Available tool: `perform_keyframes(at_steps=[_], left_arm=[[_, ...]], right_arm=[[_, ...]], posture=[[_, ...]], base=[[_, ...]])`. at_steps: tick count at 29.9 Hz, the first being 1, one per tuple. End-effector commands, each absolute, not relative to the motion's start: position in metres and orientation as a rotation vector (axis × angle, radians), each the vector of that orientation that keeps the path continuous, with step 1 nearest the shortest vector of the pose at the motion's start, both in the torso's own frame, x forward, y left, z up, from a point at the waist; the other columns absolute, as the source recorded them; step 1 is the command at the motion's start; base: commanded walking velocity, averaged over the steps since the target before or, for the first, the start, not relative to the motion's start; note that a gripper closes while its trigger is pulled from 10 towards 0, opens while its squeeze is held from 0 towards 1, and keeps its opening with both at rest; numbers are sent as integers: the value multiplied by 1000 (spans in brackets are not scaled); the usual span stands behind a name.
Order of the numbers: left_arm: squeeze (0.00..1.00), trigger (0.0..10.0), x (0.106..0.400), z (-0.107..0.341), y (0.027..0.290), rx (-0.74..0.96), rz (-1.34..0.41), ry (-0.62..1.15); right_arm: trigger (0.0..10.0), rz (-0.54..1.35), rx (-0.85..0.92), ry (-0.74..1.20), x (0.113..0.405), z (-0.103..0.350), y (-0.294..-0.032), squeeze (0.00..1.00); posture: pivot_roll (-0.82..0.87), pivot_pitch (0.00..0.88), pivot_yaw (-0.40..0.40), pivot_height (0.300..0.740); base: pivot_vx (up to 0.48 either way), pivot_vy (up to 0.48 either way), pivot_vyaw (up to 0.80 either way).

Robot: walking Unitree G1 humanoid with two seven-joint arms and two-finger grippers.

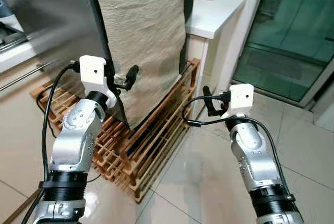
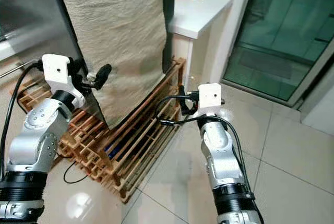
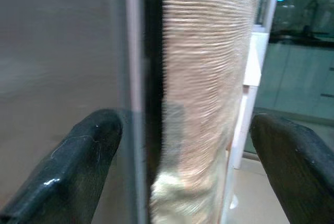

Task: Restocking fridge

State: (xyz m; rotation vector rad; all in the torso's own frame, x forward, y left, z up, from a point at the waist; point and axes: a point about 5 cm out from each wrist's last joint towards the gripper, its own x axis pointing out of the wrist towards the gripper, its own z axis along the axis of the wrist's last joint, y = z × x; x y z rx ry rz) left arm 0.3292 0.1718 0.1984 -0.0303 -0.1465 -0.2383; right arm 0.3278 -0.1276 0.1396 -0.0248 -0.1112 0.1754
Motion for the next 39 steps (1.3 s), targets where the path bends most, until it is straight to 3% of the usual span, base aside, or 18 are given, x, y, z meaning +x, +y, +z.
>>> perform_keyframes(at_steps=[1, 10, 12, 17, 22, 28, 39], left_arm=[[0, 10000, 329, 200, 175, -53, -221, -145], [0, 10000, 330, 187, 152, -108, -342, -88], [0, 10000, 333, 187, 152, -101, -331, -85], [0, 10000, 356, 184, 172, -88, -103, -24], [0, 10000, 359, 183, 174, -107, -73, -18], [0, 10000, 365, 181, 156, -142, -140, -12], [0, 10000, 346, 188, 165, -149, -178, -98]], right_arm=[[10000, 183, -26, -113, 328, 139, -127, 0], [10000, 187, -16, -104, 328, 138, -126, 0], [10000, 187, -15, -105, 327, 138, -127, 0], [10000, 174, -19, -102, 324, 137, -134, 0], [10000, 163, -20, -103, 322, 137, -135, 0], [10000, 165, -23, -101, 322, 137, -136, 0], [10000, 159, -29, -109, 319, 138, -138, 0]], posture=[[-95, 0, 31, 740], [-93, 0, 23, 740], [-97, 0, 25, 740], [-119, 0, 41, 740], [-129, 0, 48, 740], [-140, 0, 52, 740], [-140, 0, 63, 740]], base=[[0, 0, 0], [0, 0, 0], [0, 0, 0], [0, 0, 0], [0, 0, 0], [0, 0, 0], [0, 0, 0]])
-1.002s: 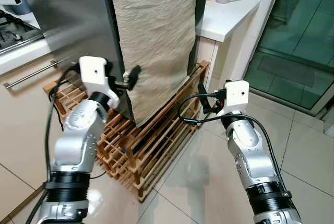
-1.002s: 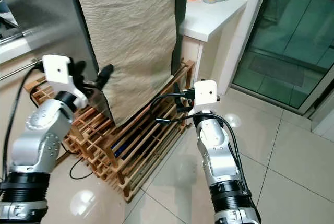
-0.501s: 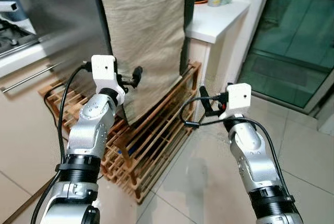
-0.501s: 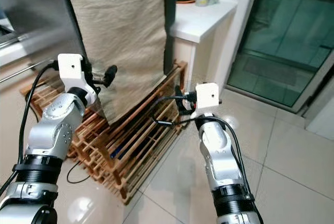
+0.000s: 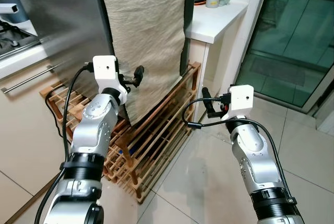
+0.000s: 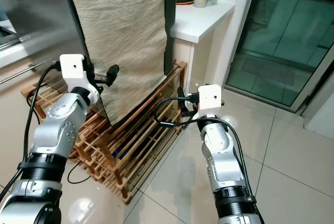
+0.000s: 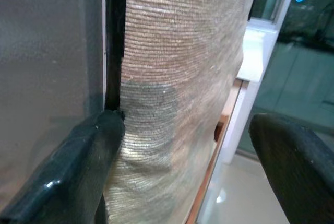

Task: Restocking fridge

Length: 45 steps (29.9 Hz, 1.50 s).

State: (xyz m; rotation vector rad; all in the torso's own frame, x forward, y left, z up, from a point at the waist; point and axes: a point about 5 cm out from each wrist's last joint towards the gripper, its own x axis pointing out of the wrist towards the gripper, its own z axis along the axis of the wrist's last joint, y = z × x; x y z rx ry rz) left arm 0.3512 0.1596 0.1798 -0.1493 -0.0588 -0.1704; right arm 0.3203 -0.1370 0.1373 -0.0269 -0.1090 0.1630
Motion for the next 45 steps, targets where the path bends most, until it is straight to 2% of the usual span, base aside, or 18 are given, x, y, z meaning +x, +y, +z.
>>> perform_keyframes(at_steps=[1, 4, 8, 12, 18, 22, 34, 45], left_arm=[[0, 10000, 346, 188, 165, -149, -178, -98], [0, 10000, 335, 186, 174, -173, -166, -115], [0, 10000, 312, 183, 167, -238, -333, -126], [0, 10000, 306, 177, 164, -203, -364, -91], [0, 10000, 311, 177, 154, -193, -343, -77], [0, 10000, 329, 179, 164, -158, -191, -91], [0, 10000, 339, 190, 154, -147, -212, -136], [0, 10000, 348, 182, 151, -128, -200, -114]], right_arm=[[10000, 159, -29, -109, 319, 138, -138, 0], [10000, 158, -31, -102, 319, 136, -140, 0], [10000, 169, -39, -94, 318, 134, -139, 0], [10000, 173, -41, -90, 318, 134, -140, 0], [10000, 183, -38, -90, 319, 134, -136, 0], [10000, 222, -21, -101, 318, 136, -131, 0], [10000, 322, -19, -57, 310, 128, -120, 0], [10000, 353, -11, -40, 306, 125, -114, 0]], posture=[[-140, 0, 63, 740], [-136, 0, 60, 740], [-127, 0, 49, 740], [-119, 0, 41, 740], [-117, 0, 39, 740], [-124, 0, 40, 740], [-135, 0, 46, 740], [-141, 0, 53, 740]], base=[[0, 0, 0], [0, 0, 0], [0, 0, 0], [0, 0, 0], [0, 0, 0], [0, 0, 0], [0, 0, 0], [0, 0, 0]])
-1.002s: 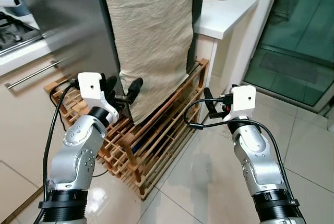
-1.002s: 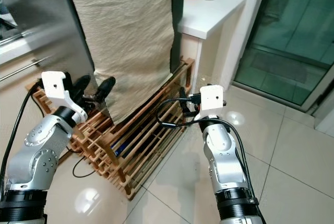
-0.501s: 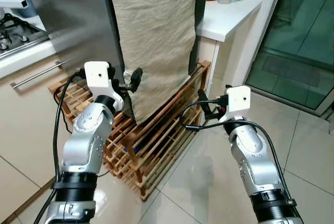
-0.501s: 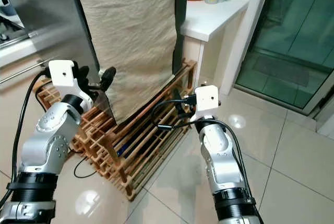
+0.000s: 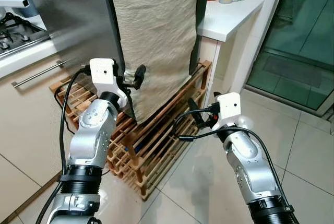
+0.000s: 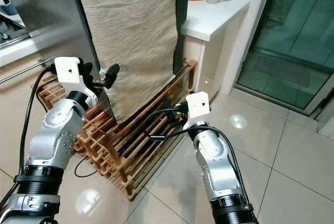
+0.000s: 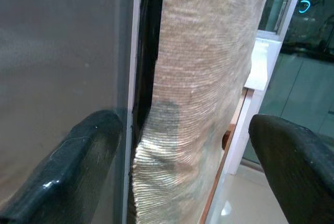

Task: Restocking fridge

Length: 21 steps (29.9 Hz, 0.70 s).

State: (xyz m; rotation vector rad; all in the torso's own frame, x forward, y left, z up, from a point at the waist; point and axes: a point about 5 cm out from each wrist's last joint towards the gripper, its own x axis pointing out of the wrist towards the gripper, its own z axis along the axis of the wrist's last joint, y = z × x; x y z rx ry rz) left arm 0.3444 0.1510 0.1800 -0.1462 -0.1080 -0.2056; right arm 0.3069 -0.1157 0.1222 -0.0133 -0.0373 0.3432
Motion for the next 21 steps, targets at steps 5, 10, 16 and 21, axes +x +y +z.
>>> perform_keyframes(at_steps=[5, 10, 16, 21], left_arm=[[0, 10000, 353, 170, 148, -146, -185, -76], [0, 10000, 355, 169, 147, -150, -180, -80], [0, 10000, 361, 170, 142, -173, -187, -86], [0, 10000, 368, 173, 138, -174, -209, -92]], right_arm=[[10000, 357, -9, -30, 305, 124, -114, 0], [10000, 360, -9, -26, 304, 123, -114, 0], [10000, 368, -16, -23, 303, 124, -114, 0], [10000, 373, -16, -23, 304, 124, -113, 0]], posture=[[-146, 0, 56, 740], [-147, 0, 56, 740], [-147, 0, 52, 740], [-150, 0, 53, 740]], base=[[0, 0, 0], [0, 0, 0], [0, 0, 0], [0, 0, 0]])
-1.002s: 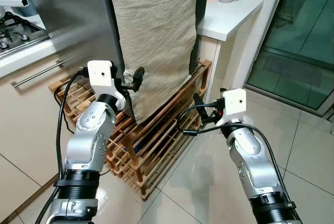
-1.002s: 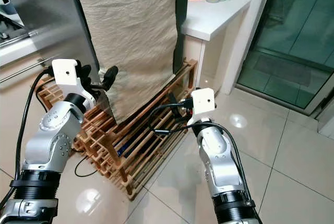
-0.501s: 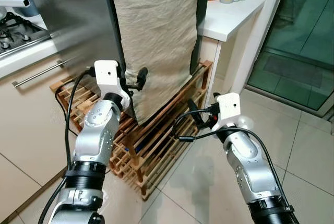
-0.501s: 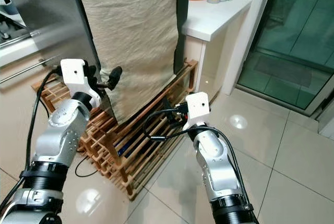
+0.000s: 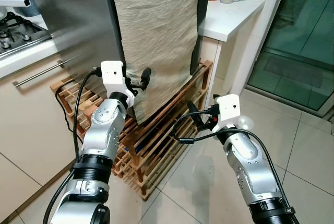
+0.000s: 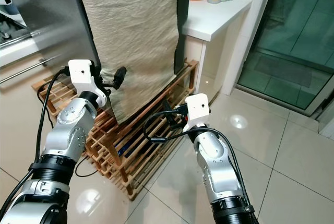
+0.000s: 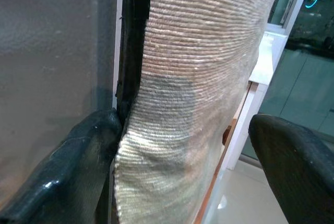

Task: Restocking fridge

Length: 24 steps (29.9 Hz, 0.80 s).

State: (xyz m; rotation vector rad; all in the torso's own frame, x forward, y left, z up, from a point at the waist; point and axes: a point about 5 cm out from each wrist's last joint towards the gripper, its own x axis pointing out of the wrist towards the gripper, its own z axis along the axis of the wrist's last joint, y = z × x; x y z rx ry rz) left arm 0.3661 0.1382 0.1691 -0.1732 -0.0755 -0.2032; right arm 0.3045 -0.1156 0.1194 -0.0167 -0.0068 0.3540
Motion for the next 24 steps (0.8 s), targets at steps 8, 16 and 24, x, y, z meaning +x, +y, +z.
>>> perform_keyframes(at_steps=[8, 16, 24], left_arm=[[0, 10000, 382, 181, 116, -184, -273, -87], [0, 10000, 375, 198, 51, -246, -664, -126], [0, 10000, 352, 214, -8, -355, -958, -162]], right_arm=[[10000, 377, -18, -24, 305, 125, -112, 0], [10000, 467, -63, 82, 291, 110, -111, 0], [10000, 541, -85, 185, 275, 103, -125, 0]], posture=[[-158, 0, 58, 740], [-180, 0, 65, 740], [-199, 0, 76, 740]], base=[[0, 0, 0], [0, 0, 0], [0, 0, 0]])
